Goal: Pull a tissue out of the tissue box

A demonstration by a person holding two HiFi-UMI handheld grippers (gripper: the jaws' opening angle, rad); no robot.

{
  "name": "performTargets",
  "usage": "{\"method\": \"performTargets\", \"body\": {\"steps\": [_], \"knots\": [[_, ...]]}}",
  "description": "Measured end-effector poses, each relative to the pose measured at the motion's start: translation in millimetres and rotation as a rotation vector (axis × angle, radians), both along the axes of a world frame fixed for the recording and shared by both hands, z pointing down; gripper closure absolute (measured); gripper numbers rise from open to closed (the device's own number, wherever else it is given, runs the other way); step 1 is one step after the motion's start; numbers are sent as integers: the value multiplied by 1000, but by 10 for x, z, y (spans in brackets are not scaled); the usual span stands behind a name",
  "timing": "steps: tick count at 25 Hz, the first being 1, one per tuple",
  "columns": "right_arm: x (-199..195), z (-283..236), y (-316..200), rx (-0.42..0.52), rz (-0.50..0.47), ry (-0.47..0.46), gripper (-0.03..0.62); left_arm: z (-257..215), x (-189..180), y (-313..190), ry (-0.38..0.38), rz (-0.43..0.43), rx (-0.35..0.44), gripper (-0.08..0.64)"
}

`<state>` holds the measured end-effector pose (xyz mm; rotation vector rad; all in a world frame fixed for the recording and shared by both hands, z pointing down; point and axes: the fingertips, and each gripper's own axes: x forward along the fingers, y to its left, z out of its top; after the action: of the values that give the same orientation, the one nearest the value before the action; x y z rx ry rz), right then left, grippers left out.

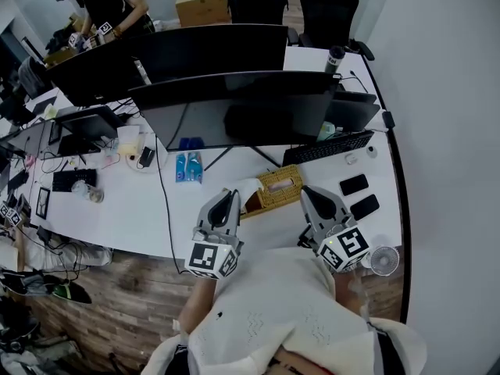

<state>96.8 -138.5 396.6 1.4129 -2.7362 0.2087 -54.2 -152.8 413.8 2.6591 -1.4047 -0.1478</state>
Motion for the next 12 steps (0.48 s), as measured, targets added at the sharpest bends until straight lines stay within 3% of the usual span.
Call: {"method": "performTargets", "body": {"steps": [12], "knots": [[-93,55,-34,-12,-24,20,592,49,-96,-31,10,-21,-16,545]]}}
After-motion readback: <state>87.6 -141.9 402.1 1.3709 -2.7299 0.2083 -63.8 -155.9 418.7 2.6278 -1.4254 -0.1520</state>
